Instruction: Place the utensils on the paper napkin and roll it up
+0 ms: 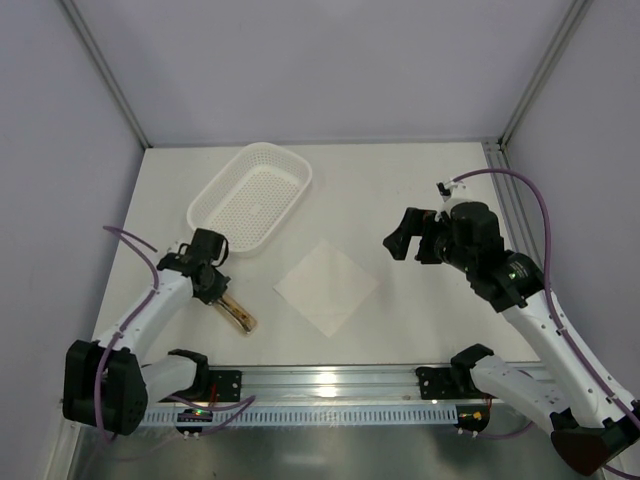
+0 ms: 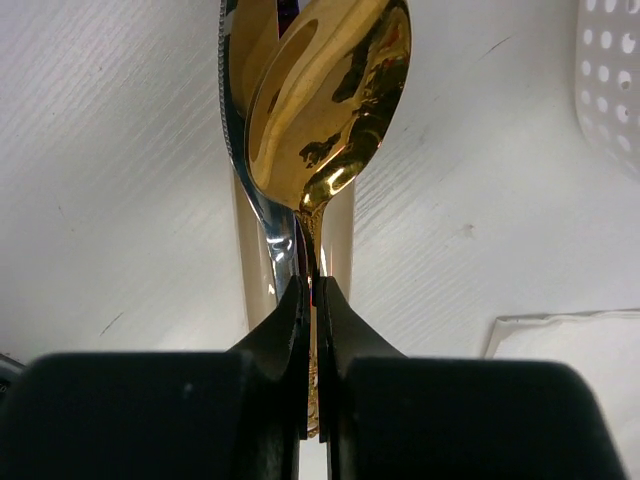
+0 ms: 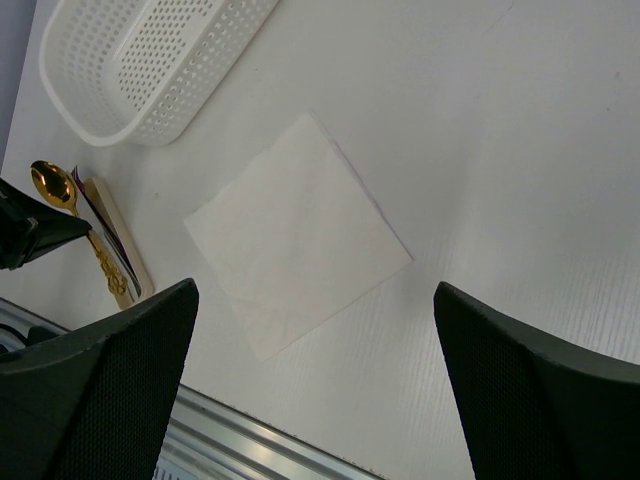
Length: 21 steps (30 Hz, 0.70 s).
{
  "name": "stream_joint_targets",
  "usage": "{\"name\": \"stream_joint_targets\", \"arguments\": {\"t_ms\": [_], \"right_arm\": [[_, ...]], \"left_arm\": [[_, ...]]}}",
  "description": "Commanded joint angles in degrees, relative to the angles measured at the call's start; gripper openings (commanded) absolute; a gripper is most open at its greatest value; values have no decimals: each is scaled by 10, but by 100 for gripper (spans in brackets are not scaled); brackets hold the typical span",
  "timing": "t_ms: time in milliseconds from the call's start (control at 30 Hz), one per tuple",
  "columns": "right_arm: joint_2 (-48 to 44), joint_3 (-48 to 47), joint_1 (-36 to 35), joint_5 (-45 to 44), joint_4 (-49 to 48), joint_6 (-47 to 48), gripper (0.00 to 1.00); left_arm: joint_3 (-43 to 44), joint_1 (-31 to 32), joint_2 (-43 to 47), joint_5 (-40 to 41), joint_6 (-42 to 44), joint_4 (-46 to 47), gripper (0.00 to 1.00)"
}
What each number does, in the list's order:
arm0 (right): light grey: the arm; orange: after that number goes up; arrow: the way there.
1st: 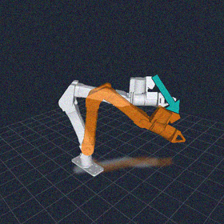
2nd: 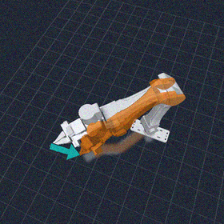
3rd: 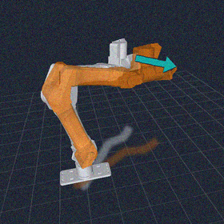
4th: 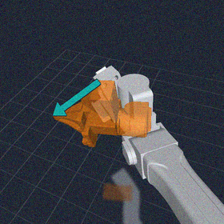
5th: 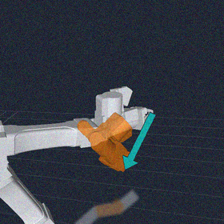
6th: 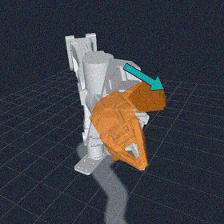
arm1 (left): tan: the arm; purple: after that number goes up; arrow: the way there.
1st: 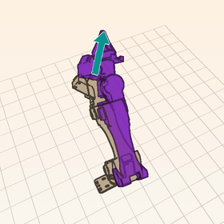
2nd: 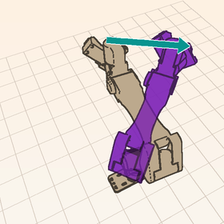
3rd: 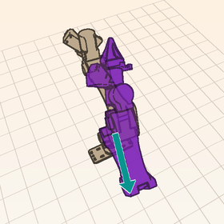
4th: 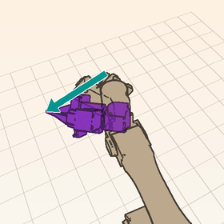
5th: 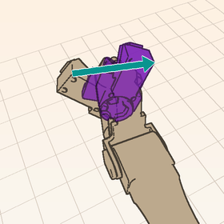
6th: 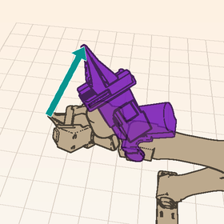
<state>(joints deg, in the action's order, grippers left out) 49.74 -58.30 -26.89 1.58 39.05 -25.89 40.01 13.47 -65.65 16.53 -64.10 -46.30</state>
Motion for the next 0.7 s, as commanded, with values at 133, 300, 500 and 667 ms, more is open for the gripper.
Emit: {"name": "stream_joint_targets", "arguments": {"t_ms": [133,300,500,667], "right_arm": [[0,-23,-1,0,-6,-9,100],[11,-15,-1,3,-10,-14,100],[21,-5,-1,6,-14,-18,100],[23,-1,-1,-1,-13,-16,100]], "left_arm": [[45,-3,67,20,30,-38,0],[84,3,95,-30,68,-34,0],[154,128,53,-20,93,-17,0],[240,231,-48,-26,121,24,0]]}}
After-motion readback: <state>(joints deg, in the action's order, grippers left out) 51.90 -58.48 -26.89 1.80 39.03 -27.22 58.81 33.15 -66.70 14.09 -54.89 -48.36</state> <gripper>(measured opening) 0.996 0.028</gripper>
